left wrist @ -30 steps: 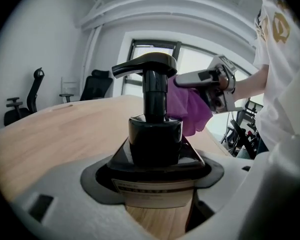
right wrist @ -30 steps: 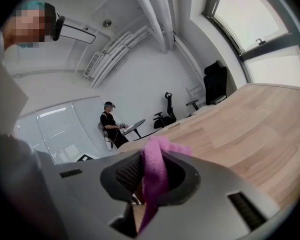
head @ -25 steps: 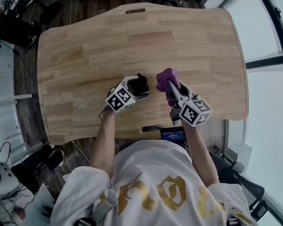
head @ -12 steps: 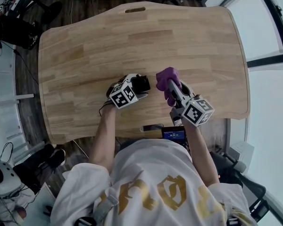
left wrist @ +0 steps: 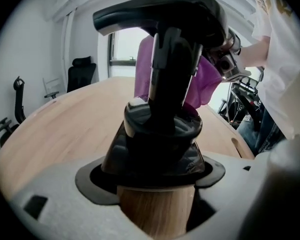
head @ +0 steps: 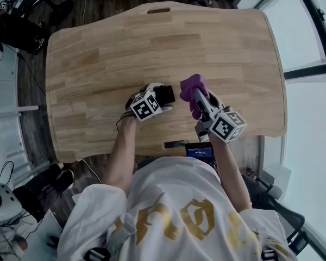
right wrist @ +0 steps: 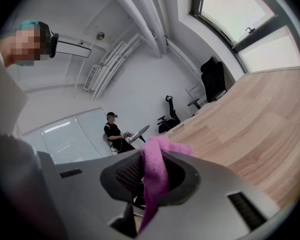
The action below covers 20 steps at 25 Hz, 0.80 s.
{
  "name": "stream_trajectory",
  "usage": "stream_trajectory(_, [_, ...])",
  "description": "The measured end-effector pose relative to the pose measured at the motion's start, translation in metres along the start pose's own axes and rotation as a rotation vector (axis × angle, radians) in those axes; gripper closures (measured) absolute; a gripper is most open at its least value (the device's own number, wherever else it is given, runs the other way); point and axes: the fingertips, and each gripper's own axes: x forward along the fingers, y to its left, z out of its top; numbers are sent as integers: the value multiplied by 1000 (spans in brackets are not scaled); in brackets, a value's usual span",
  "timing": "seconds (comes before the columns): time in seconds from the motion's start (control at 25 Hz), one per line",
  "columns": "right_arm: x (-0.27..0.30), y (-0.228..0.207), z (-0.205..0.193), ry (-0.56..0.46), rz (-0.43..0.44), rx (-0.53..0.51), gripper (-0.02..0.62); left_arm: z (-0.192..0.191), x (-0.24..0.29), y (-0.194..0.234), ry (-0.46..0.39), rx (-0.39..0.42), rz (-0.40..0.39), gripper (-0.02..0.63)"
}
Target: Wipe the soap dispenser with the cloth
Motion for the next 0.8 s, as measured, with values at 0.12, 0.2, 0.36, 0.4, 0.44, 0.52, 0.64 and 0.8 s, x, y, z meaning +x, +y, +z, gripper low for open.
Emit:
stream_trajectory(0.12, [1, 4, 0, 2, 1, -3, 541, -2, -1, 1, 10, -8, 15, 241])
stream_trajectory(0.2, [1, 7, 0, 5, 3, -10, 541, -6, -5, 6, 27, -10, 53, 232])
stream_trajectory(0.36, [2, 13, 1, -1, 6, -14, 541, -9, -14, 8, 31, 3, 117, 232])
stream_trajectory(0.4, [2, 15, 1, -1, 8, -17, 541, -10, -17, 7, 26, -1, 123, 232])
stream_trajectory(0.44, [2, 17, 1, 0, 9, -21, 541, -11, -20, 7, 20, -12, 127, 232])
stream_trajectory(0.52, [3, 19, 2, 1, 5, -30, 541, -12, -27, 6, 0, -53, 137, 232])
stream_trajectory(0.64, [6, 25, 4, 6, -5, -64, 541, -11, -42, 6, -59, -171, 155, 232])
stream_trajectory(0.8, [10, 39, 8, 20, -19, -163, 541, -1, -69, 6, -179, -320, 216, 232])
